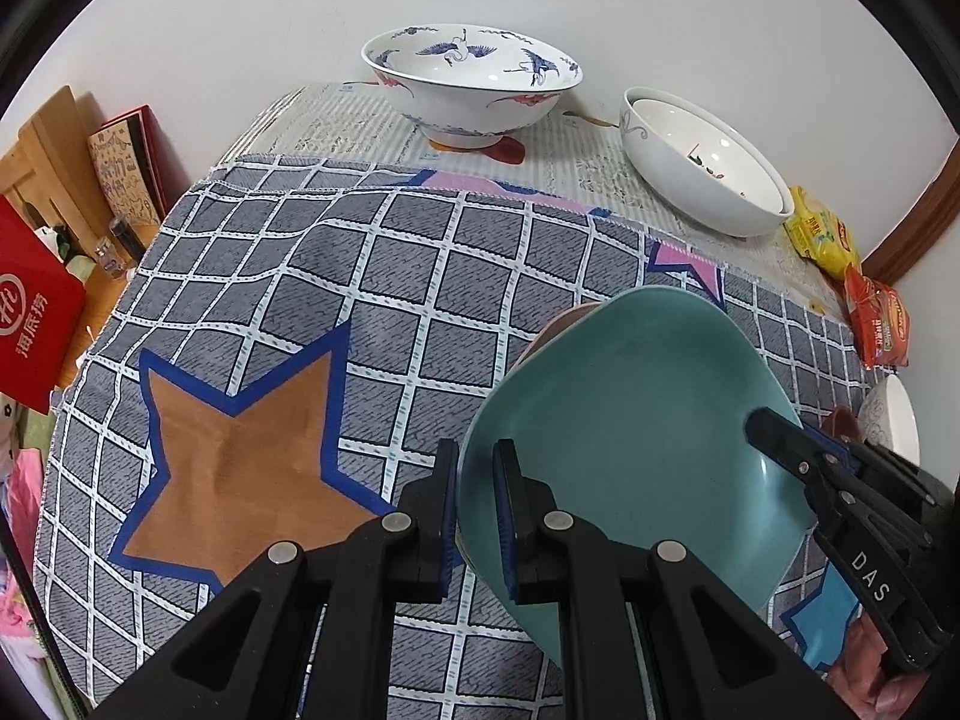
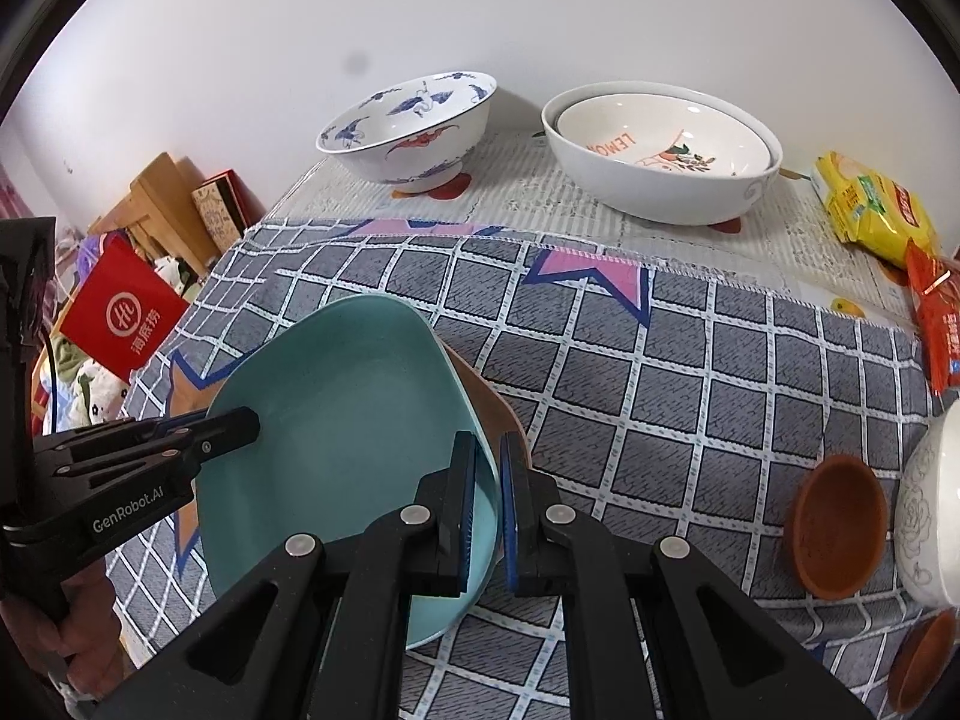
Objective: Organize plates and bowls
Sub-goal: 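Carry the teal plate over and lower it onto the pink plate, then open both grippers off the teal plate and pull back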
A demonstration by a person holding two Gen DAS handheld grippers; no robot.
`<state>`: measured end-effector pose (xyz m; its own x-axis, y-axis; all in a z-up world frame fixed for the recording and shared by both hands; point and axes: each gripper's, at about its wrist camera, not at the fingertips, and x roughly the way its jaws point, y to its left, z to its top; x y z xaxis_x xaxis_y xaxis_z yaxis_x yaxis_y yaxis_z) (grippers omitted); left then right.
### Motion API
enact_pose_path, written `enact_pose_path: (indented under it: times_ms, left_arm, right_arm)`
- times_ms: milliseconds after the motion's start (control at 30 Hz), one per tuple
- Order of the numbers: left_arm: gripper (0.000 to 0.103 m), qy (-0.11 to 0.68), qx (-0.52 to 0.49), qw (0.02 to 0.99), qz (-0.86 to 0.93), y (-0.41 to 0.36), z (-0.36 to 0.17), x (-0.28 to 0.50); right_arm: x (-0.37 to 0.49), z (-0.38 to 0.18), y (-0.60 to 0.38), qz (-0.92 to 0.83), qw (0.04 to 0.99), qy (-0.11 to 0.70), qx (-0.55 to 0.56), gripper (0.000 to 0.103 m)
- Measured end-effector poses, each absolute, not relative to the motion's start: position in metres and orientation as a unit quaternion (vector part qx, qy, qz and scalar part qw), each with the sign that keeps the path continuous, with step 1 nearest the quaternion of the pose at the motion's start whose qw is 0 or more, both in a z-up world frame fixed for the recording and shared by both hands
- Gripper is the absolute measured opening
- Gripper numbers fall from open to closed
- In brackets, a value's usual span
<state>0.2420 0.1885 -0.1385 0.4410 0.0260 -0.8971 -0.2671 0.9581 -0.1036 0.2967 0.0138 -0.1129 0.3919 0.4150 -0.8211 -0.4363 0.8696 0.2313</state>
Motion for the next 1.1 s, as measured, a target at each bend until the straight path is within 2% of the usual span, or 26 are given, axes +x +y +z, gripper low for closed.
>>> enact_pose_path:
  times_ms: [700,967,1100]
  left_arm:
    - [0.012,0.529,-0.118,0.835,0.094,0.192,-0.149,0.240]
    - [0.012,0.528,-0.121,0.835,0.093,0.194,-0.149,0.235]
    - [0.012,0.529,-0.121,0.836,0.087,0.193,-0.148,0.232]
  right_arm:
    - [0.299,-0.124,0.030,0.265,0.835,0.477,-0.066,0.013]
    - [0.285,-0.109,0.016,0.260,0.847,0.462,-0.038,0.031]
    - [0.272,-0.102,0.007,0.257,0.851,0.458,-0.024,0.035]
